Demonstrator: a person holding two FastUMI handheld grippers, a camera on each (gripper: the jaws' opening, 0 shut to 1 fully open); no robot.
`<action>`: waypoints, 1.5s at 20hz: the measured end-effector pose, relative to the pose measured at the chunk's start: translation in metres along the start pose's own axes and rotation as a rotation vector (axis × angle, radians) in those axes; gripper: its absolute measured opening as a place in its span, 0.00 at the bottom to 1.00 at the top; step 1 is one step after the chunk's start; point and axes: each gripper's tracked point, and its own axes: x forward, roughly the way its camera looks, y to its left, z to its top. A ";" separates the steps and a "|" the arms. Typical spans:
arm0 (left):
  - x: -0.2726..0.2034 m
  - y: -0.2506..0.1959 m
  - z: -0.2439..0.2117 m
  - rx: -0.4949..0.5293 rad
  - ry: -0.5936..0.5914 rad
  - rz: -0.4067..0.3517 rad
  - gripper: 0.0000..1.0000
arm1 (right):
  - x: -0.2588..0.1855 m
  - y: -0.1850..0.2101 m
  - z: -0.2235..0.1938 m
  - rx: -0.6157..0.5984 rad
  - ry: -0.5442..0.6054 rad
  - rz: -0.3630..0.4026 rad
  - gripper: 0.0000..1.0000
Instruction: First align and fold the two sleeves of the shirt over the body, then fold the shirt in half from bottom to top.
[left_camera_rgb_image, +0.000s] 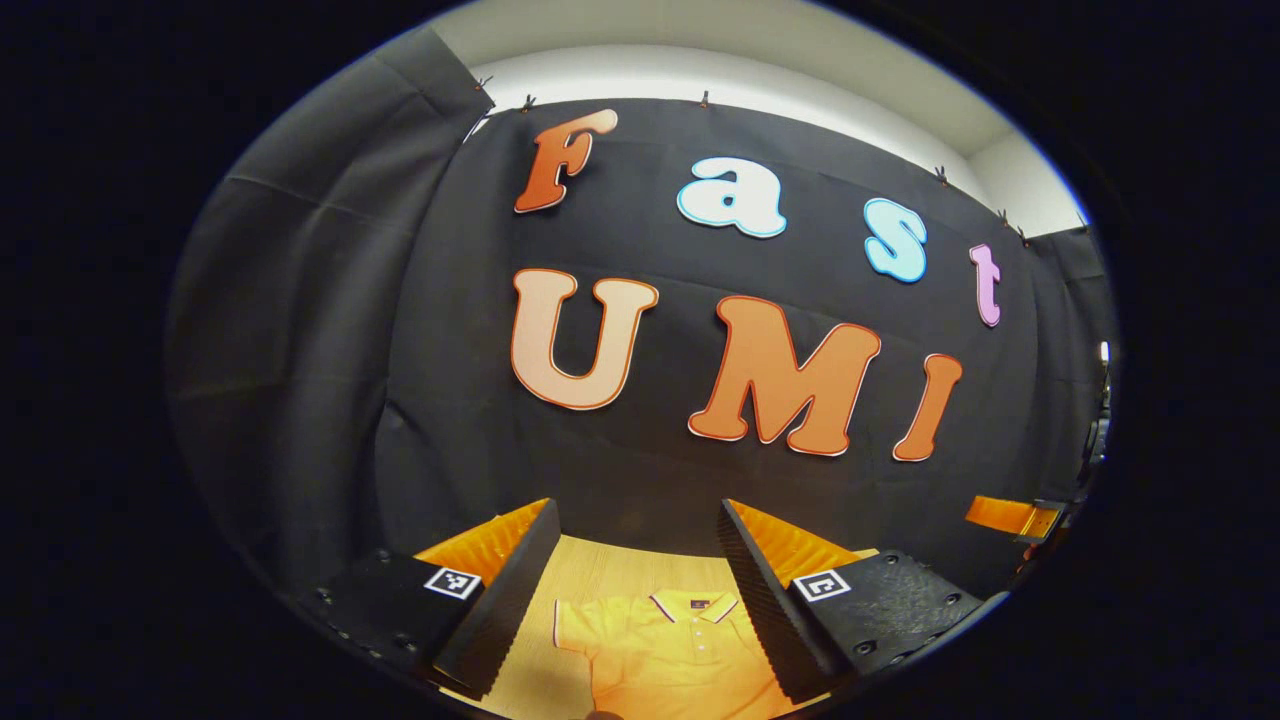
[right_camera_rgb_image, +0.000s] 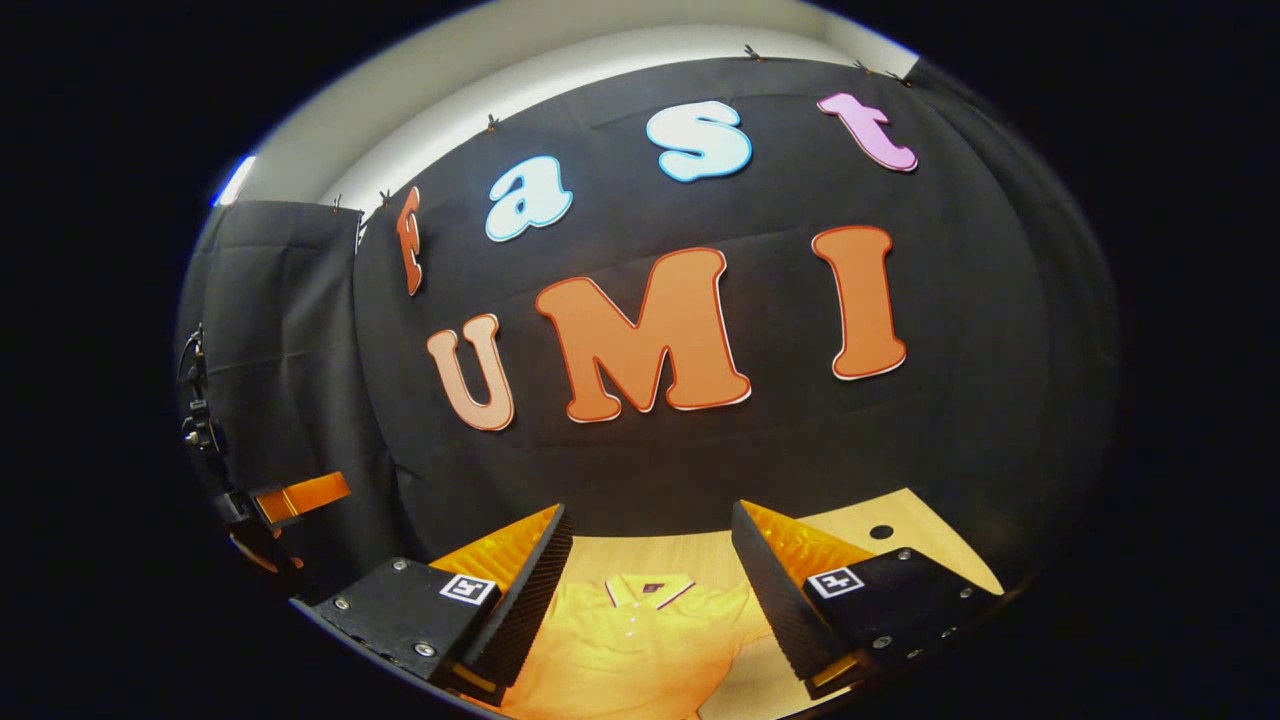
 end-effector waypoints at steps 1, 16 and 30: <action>0.003 -0.005 -0.002 -0.004 0.002 -0.001 0.97 | 0.003 -0.006 0.001 0.001 0.000 -0.006 0.97; 0.063 -0.037 -0.003 0.025 0.006 -0.108 0.97 | 0.018 -0.063 -0.017 -0.042 0.067 -0.227 0.97; 0.074 0.019 -0.025 0.039 0.076 -0.081 0.98 | 0.084 -0.070 -0.083 -0.132 0.360 -0.291 0.98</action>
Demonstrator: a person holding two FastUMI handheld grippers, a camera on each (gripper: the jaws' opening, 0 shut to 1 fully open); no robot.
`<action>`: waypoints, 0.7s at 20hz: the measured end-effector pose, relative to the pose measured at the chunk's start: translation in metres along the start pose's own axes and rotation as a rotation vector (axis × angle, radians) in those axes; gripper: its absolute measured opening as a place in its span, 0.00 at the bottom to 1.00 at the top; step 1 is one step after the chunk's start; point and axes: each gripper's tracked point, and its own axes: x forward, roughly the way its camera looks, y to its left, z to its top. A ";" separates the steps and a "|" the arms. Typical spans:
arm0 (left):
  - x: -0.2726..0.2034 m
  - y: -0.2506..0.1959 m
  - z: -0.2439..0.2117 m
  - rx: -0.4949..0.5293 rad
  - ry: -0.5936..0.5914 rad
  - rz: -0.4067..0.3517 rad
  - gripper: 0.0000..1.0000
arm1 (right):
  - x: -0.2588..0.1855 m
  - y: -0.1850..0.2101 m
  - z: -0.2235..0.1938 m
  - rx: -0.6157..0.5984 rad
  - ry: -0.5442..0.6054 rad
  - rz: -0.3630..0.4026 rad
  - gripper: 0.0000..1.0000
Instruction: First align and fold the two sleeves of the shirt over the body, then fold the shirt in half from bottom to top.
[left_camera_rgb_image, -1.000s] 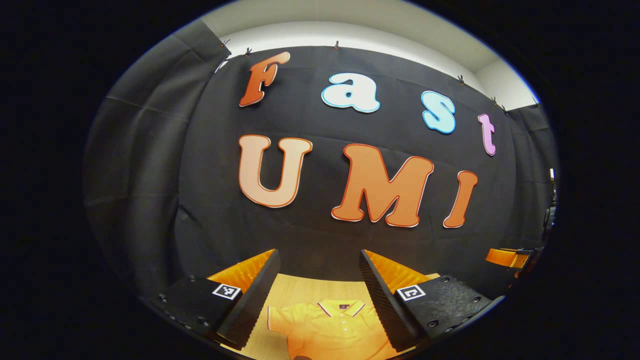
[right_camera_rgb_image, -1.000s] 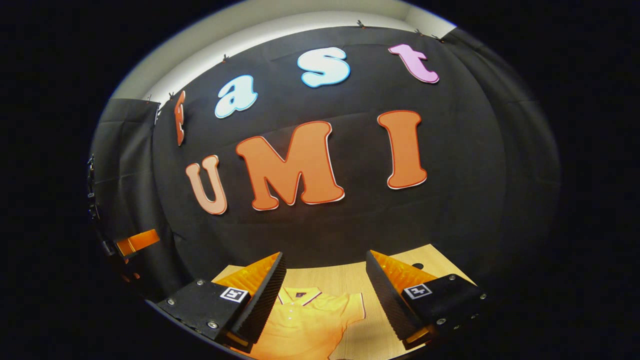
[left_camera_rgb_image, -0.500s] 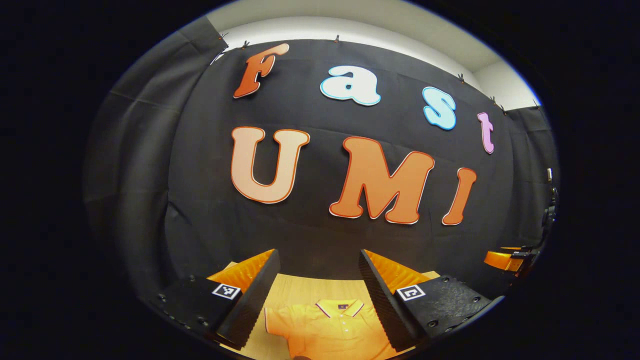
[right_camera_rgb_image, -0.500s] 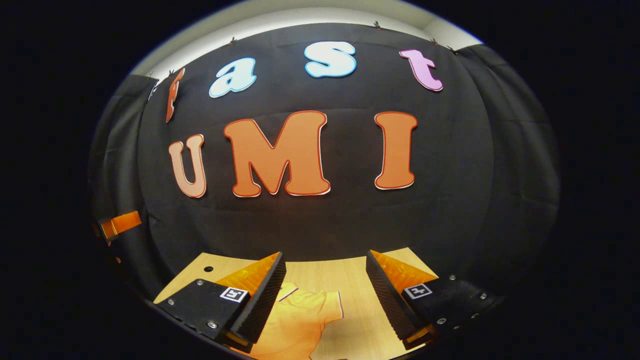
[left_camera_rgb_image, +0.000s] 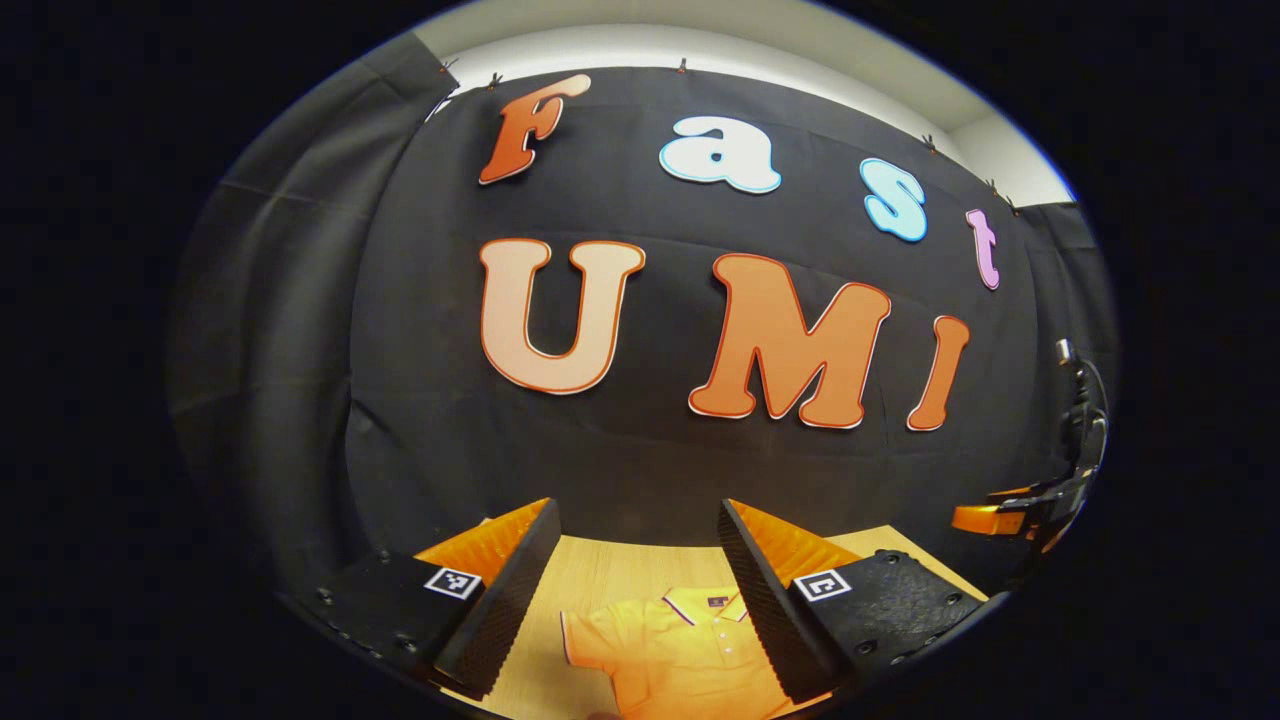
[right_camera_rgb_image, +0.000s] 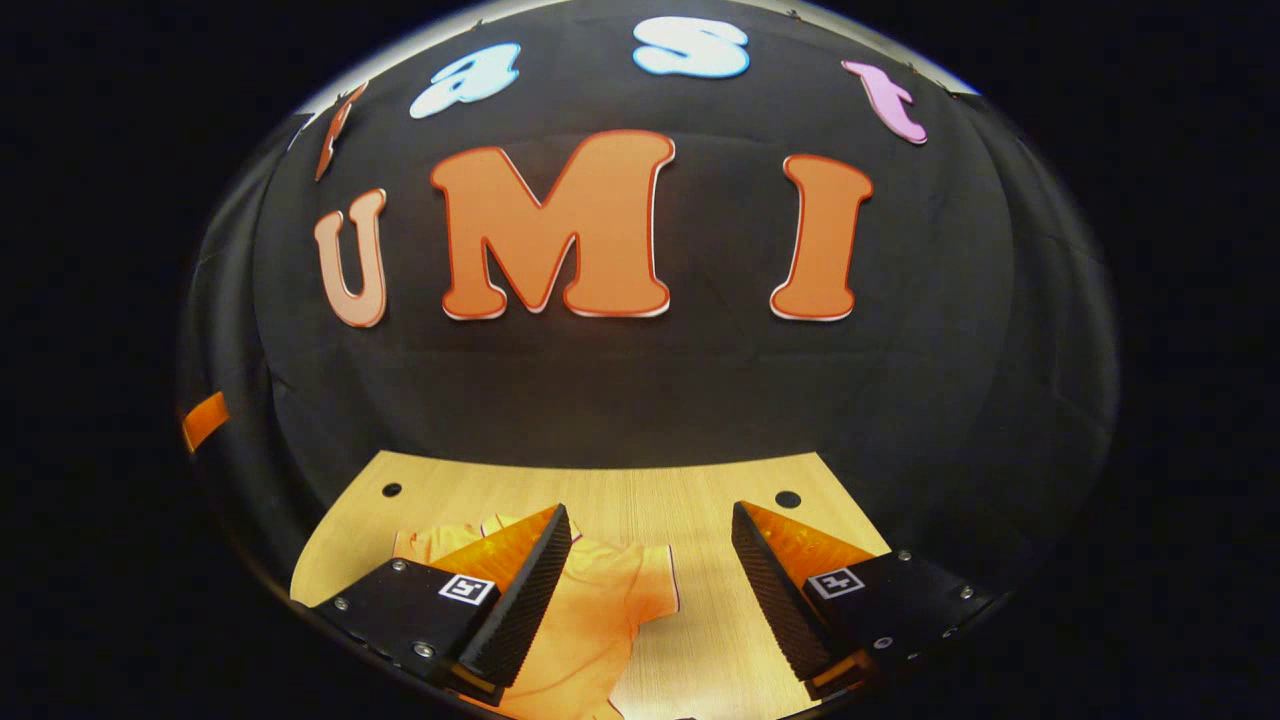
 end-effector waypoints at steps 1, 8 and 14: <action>-0.001 0.004 -0.003 -0.003 0.009 0.001 0.98 | 0.015 -0.002 -0.007 0.009 0.043 -0.002 0.98; 0.001 0.033 -0.021 0.041 0.045 0.045 0.98 | 0.105 -0.028 -0.092 -0.040 0.391 -0.035 0.98; 0.018 0.045 -0.045 0.020 0.111 0.068 0.98 | 0.164 -0.024 -0.175 -0.079 0.631 -0.006 0.99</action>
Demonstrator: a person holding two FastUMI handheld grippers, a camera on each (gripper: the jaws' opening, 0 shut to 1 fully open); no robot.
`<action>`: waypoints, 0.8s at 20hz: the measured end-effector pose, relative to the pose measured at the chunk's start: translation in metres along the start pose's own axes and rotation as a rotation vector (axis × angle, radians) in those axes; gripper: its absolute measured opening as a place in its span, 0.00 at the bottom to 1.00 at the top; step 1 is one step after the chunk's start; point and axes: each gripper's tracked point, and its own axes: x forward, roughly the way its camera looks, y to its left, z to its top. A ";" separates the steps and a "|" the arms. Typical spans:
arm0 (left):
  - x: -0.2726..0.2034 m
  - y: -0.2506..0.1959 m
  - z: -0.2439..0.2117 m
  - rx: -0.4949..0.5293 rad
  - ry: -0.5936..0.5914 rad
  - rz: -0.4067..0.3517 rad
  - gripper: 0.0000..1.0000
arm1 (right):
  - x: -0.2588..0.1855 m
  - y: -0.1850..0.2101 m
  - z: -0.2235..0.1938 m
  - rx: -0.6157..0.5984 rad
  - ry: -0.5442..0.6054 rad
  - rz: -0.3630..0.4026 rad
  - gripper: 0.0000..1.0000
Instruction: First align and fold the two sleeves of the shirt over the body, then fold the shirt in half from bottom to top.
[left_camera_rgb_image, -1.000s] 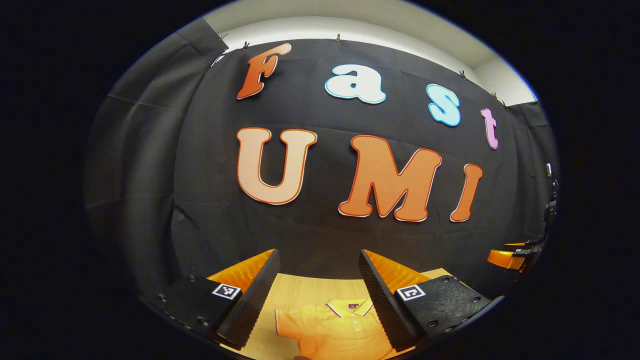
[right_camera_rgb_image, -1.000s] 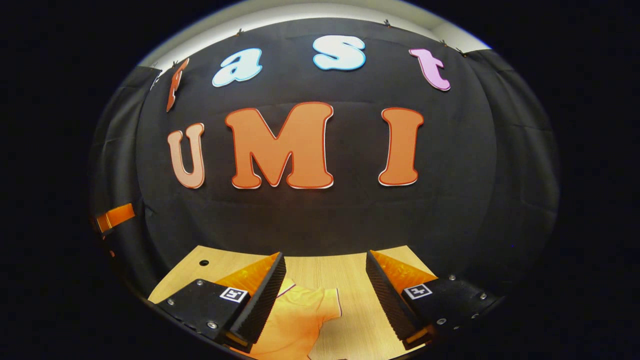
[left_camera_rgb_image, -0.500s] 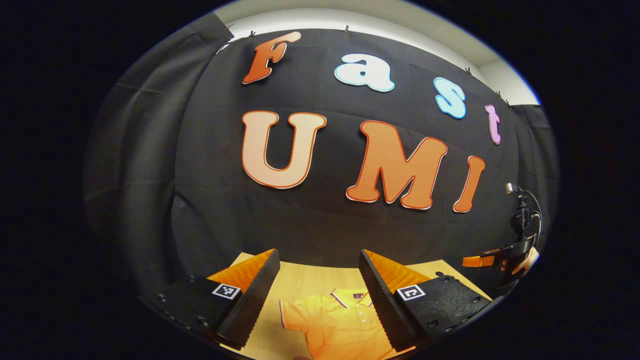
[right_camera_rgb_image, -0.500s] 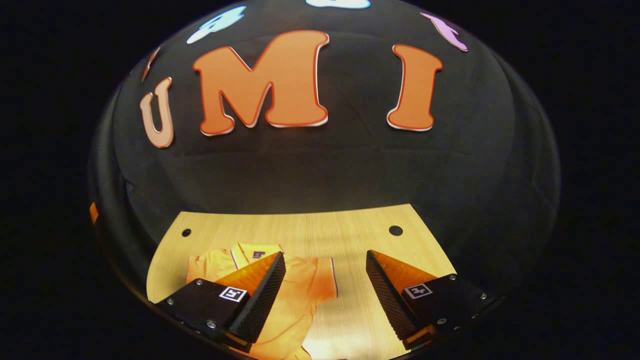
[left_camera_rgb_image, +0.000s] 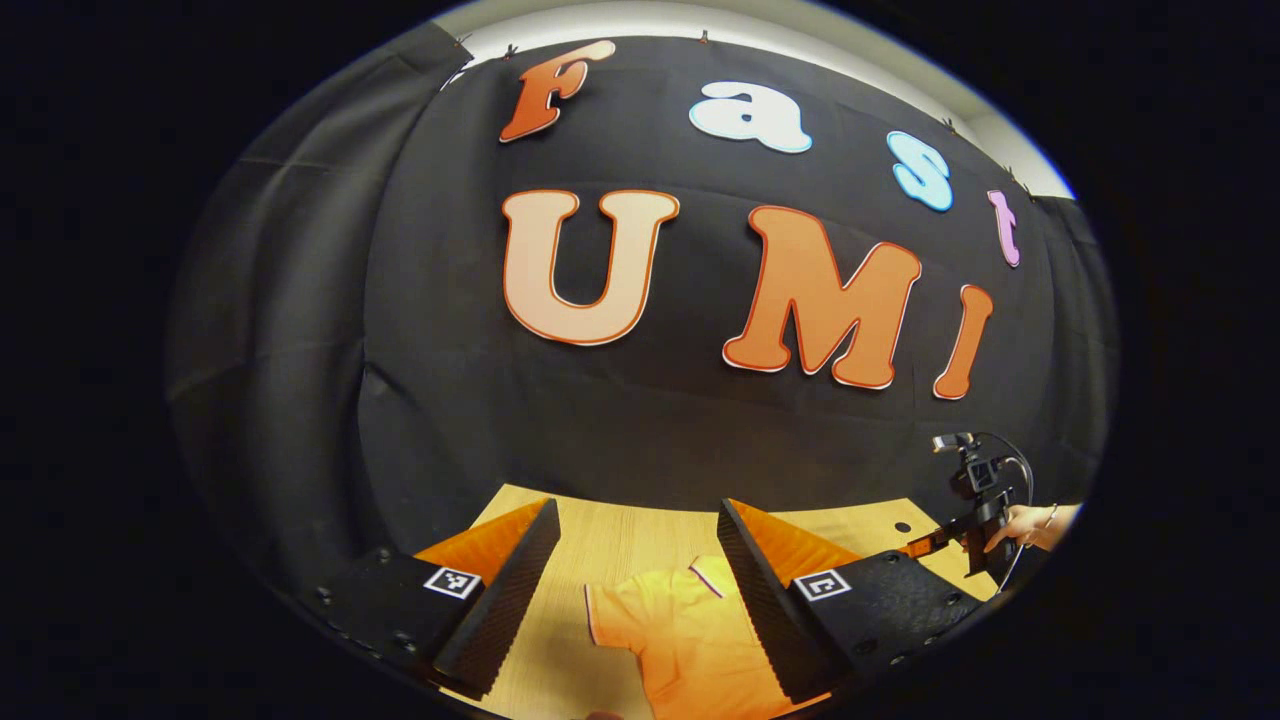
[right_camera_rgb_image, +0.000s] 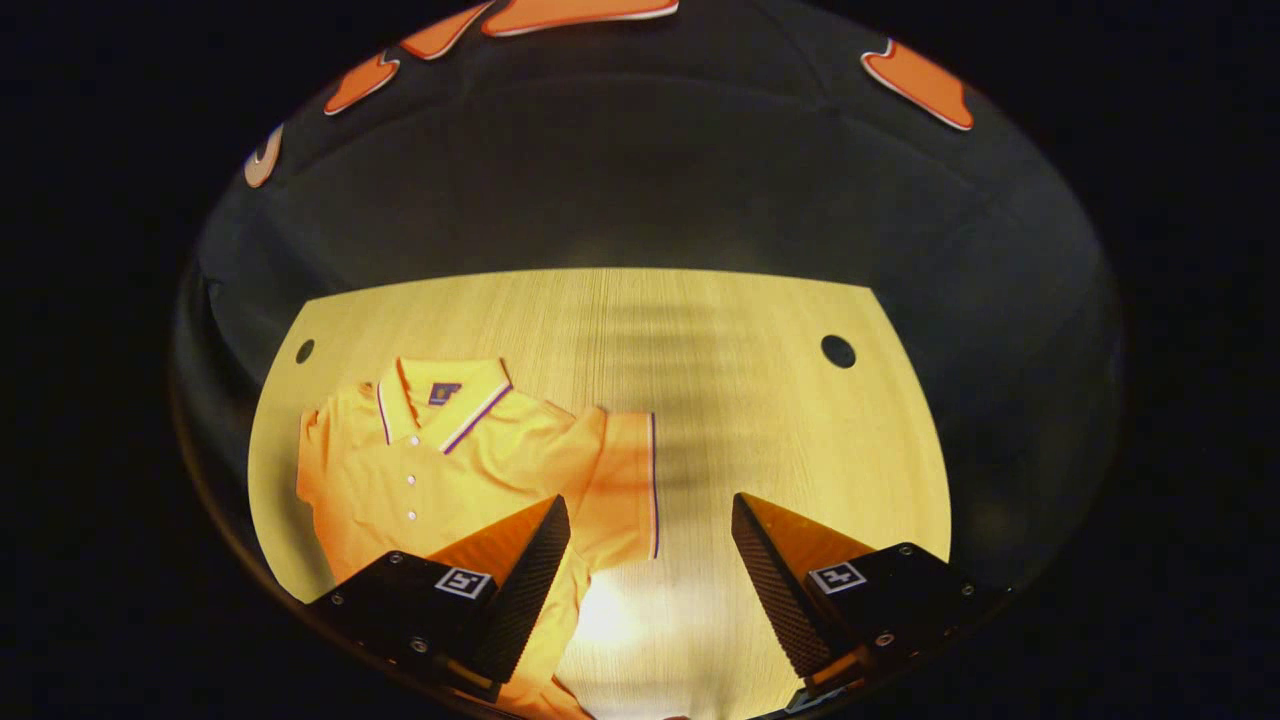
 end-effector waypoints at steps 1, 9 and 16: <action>0.002 0.001 -0.003 0.002 0.009 0.007 0.98 | 0.013 0.000 -0.004 -0.004 0.032 -0.003 1.00; 0.022 0.017 -0.026 -0.015 0.069 0.055 0.98 | 0.079 -0.007 -0.027 0.010 0.187 -0.019 1.00; 0.036 0.025 -0.042 -0.010 0.117 0.088 0.98 | 0.104 -0.004 -0.042 0.030 0.263 -0.011 0.91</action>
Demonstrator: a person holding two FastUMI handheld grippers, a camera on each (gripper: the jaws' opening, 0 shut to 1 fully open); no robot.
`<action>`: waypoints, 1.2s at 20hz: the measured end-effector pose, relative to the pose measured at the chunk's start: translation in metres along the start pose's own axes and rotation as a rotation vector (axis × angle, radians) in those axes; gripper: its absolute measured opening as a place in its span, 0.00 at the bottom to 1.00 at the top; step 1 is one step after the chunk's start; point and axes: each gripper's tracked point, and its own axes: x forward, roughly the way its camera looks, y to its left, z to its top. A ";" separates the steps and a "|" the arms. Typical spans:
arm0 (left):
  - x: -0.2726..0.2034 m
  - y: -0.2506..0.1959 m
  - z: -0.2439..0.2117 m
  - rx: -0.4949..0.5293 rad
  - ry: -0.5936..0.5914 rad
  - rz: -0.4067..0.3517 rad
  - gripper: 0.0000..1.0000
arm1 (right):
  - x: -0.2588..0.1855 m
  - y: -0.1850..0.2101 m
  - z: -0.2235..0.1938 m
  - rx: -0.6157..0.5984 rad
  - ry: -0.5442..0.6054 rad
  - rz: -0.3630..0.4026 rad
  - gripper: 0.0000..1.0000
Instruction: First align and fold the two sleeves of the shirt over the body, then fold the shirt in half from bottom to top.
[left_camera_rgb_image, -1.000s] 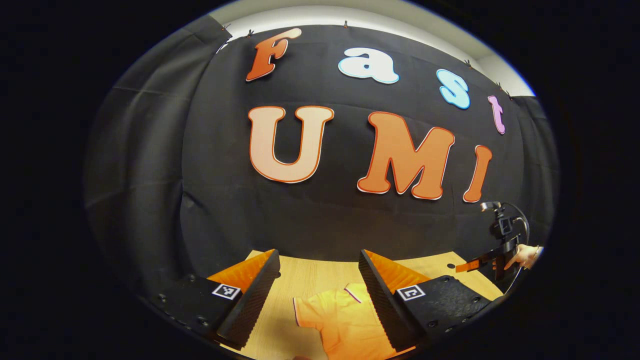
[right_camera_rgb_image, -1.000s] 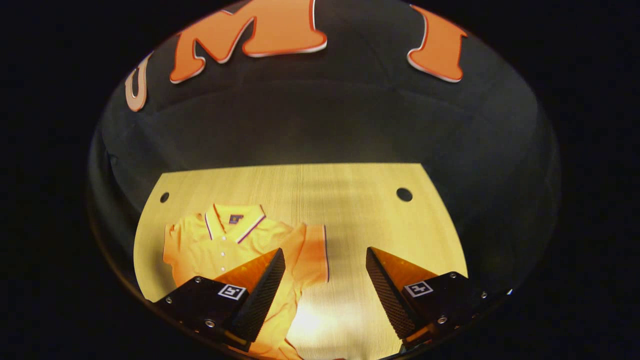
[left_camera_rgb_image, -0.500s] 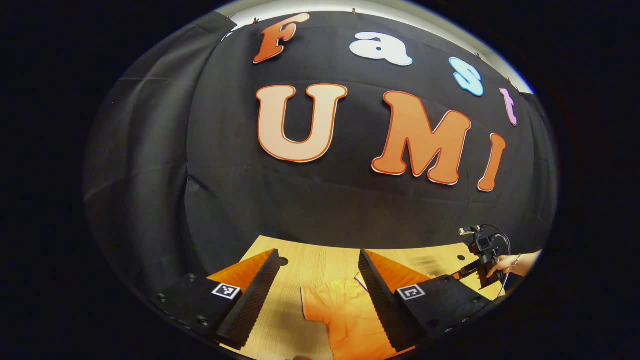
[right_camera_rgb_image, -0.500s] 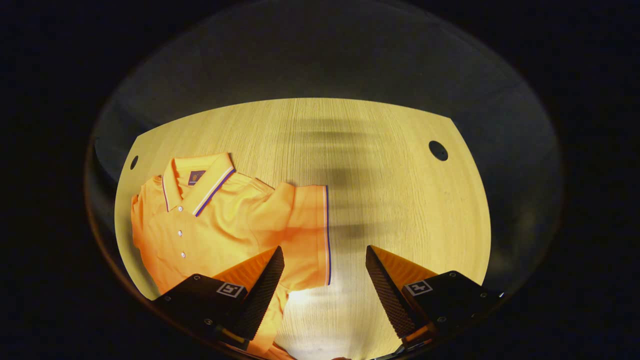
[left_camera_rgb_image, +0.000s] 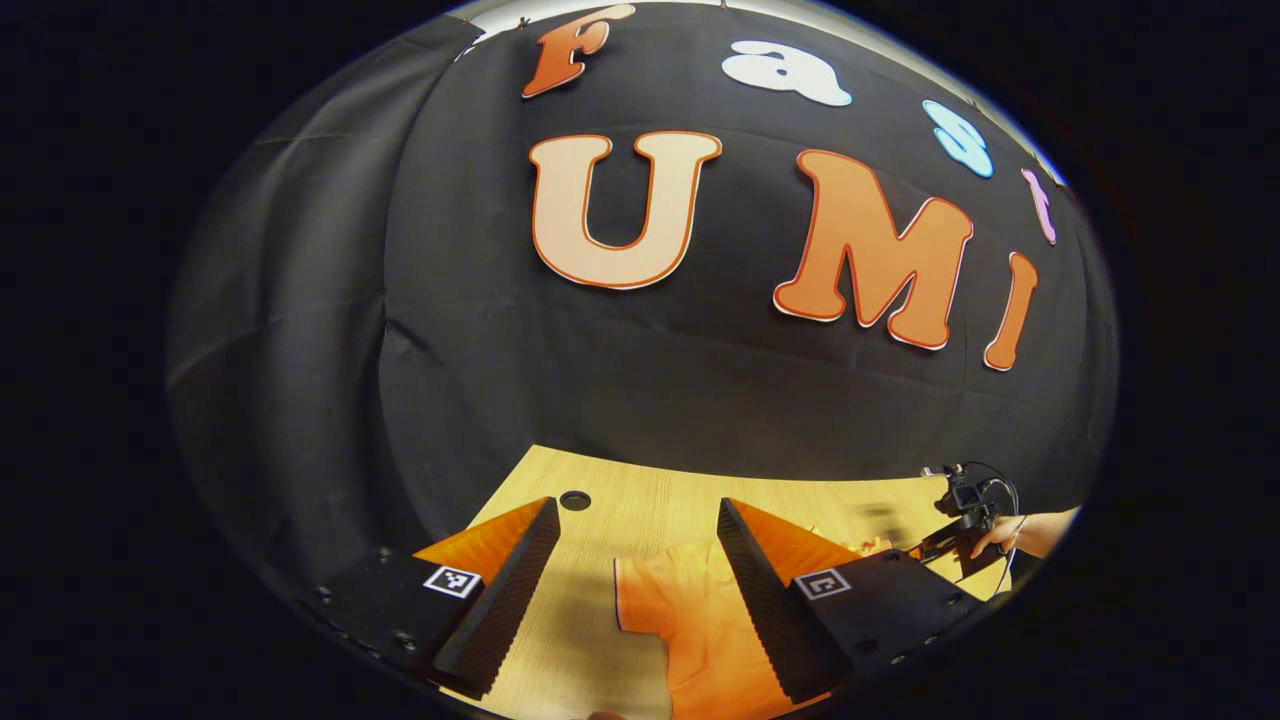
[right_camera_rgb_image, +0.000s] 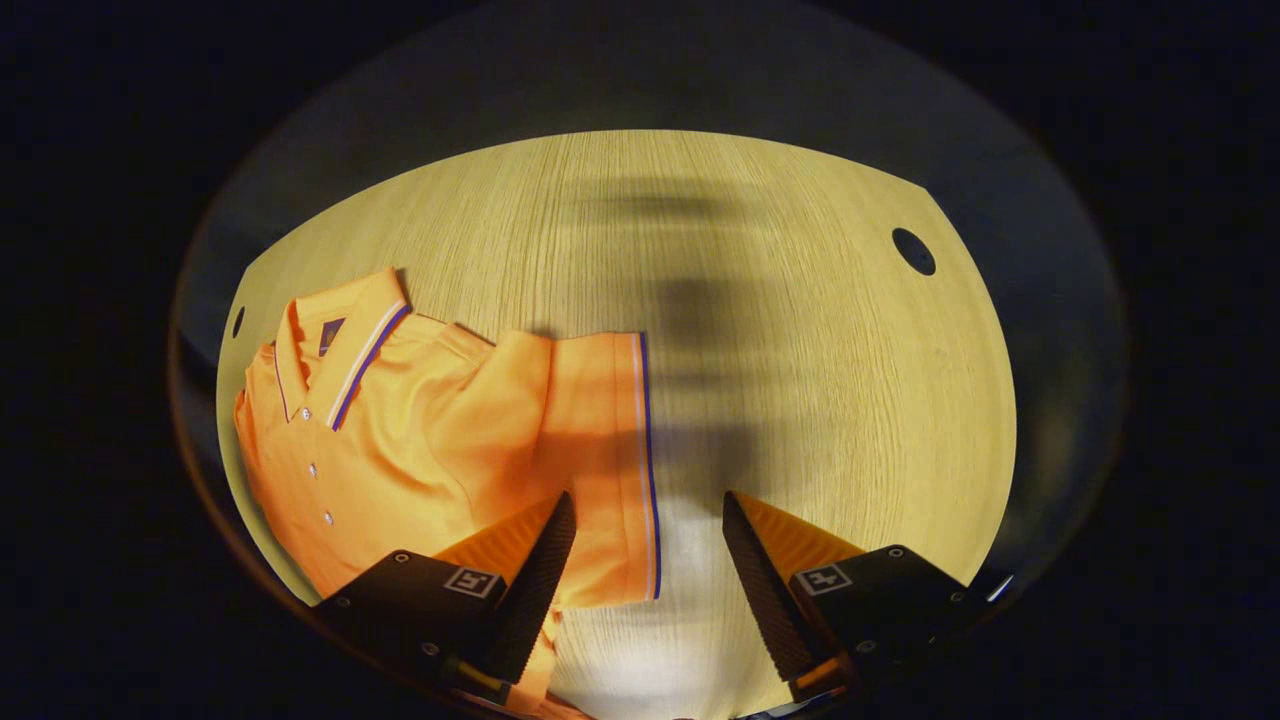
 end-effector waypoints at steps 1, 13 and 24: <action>0.002 -0.001 0.001 0.000 0.002 0.000 0.98 | 0.001 0.001 -0.001 -0.001 0.006 0.005 0.90; 0.002 -0.003 -0.011 -0.035 0.042 -0.013 0.98 | -0.002 0.019 -0.006 0.058 -0.008 0.039 0.06; -0.023 0.026 -0.003 -0.033 -0.008 -0.034 0.98 | -0.107 0.050 0.017 0.007 -0.209 0.068 0.05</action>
